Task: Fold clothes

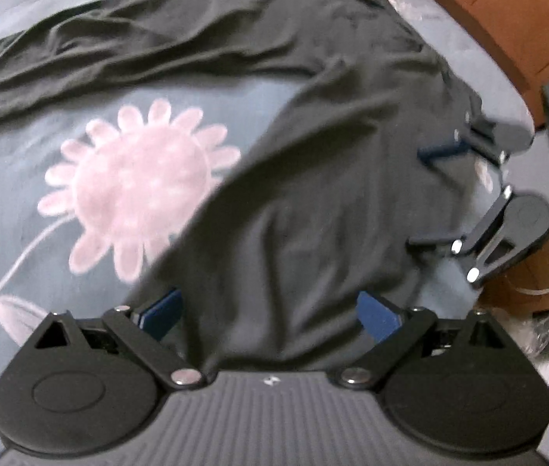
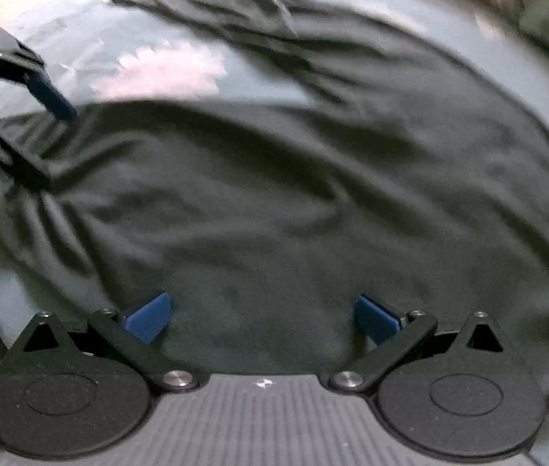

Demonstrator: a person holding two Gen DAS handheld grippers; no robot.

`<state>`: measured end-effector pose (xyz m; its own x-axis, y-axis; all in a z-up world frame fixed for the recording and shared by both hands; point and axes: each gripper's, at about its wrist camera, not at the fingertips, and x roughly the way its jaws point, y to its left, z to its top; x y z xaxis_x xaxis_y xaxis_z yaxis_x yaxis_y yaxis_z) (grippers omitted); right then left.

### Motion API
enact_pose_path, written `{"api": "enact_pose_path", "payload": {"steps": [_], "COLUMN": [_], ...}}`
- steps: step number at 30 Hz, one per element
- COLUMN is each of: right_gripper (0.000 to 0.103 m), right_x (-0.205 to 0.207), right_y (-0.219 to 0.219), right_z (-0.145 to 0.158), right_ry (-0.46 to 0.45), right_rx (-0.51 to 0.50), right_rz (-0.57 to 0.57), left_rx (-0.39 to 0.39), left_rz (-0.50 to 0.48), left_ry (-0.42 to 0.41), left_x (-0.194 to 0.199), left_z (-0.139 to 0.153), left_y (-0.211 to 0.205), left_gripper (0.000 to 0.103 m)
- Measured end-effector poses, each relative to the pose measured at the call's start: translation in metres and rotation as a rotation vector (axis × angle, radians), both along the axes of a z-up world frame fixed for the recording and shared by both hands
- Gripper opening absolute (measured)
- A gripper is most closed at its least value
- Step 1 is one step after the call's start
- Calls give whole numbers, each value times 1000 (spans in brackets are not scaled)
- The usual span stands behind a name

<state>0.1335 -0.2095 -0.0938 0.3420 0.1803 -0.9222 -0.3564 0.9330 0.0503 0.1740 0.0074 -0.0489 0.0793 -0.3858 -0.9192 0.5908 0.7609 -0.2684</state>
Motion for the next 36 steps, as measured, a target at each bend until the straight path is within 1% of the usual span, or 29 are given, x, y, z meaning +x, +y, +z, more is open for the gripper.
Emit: {"api": "enact_pose_path", "payload": {"steps": [4, 8, 12, 13, 16, 17, 20, 22, 25, 28, 32, 36], "right_gripper": [103, 103, 103, 103, 103, 103, 103, 103, 103, 103, 103, 103], "right_x": [1, 22, 46, 51, 52, 52, 57, 64, 81, 112, 153, 177], "right_y": [-1, -15, -32, -37, -53, -57, -64, -78, -111, -164, -244, -310], "right_z": [14, 30, 22, 16, -2, -2, 3, 16, 36, 48, 49, 38], "right_ry": [-16, -62, -76, -60, 5, 1, 17, -9, -67, -107, -96, -67], "right_rx": [-75, -82, -90, -77, -40, -24, 0, 37, 57, 76, 181, 301], "right_rz": [25, -29, -95, -116, -181, -192, -189, -202, -231, -275, -353, -448], "left_rx": [-8, -40, -72, -77, -50, -35, 6, 20, 17, 15, 4, 1], "left_rz": [25, 61, 102, 108, 111, 114, 129, 154, 172, 173, 178, 170], "left_ry": [-29, -56, -58, -60, -80, -89, -110, -107, -108, -126, -131, -123], "left_x": [19, 42, 59, 62, 67, 67, 68, 70, 75, 82, 92, 97], "left_z": [1, 2, 1, 1, 2, 2, 4, 6, 9, 9, 7, 3], "left_y": [-2, -6, -13, -15, -19, -20, -22, -25, -36, -55, -79, -101], "left_gripper": [96, 96, 96, 96, 96, 96, 96, 96, 96, 96, 96, 96]}}
